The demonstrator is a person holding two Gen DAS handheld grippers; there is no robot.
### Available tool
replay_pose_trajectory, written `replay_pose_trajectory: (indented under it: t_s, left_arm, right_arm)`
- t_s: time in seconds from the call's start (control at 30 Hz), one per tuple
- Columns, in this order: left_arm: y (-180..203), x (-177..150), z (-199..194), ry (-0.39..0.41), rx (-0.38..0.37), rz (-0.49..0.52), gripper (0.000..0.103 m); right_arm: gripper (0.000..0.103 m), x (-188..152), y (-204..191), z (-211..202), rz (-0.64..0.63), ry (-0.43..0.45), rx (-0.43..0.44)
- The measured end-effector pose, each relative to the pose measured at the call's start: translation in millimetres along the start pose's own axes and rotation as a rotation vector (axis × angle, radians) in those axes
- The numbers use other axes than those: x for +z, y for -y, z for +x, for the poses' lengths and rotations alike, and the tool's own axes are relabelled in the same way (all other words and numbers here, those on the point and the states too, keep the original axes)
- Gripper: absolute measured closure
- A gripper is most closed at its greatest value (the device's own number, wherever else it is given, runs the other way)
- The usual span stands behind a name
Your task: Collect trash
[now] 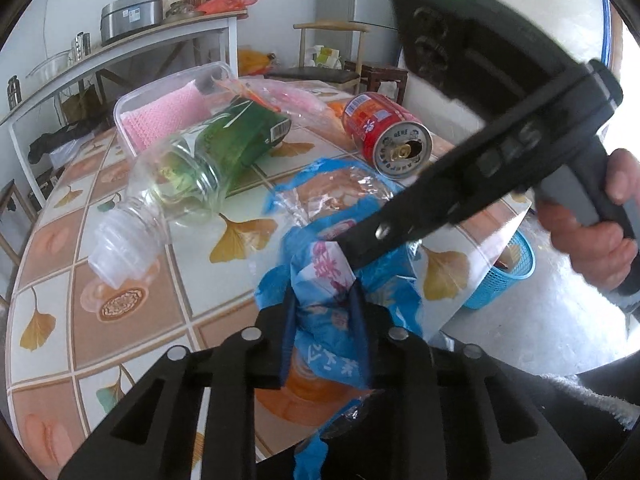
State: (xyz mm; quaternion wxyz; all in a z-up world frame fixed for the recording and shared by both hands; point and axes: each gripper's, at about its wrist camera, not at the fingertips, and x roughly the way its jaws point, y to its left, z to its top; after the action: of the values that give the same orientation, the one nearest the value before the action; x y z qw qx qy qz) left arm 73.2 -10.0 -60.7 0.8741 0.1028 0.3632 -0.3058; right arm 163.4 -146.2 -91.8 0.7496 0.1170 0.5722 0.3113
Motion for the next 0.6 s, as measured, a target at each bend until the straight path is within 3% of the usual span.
replay_pose_trajectory:
  t_s: [0.07,0.2,0.27,0.43,0.6]
  left_arm:
    - [-1,0,0,0.002,0.001,-0.007,0.081]
    - [-1,-1,0,0.011,0.005,-0.012,0.082]
    - [-1,-2,0,0.013,0.004,-0.02,0.083]
    - [-5,-3,-1,0.018,0.005,-0.052,0.084]
    - [-10,-5,-3,0.025,-0.006,-0.085,0.086]
  right_arm:
    - [0.05,3,-7,-13,-0.026,0.032,-0.049]
    - [0.038,10,-21,-48,-0.094,0.132,-0.1]
    - [0.027,18,-33,-66,-0.152,0.21,-0.18]
    - [0.017,35,-52,-70,-0.309,0.346,-0.456]
    - [0.017,47,-49,-28,-0.453,0.304,-0.708]
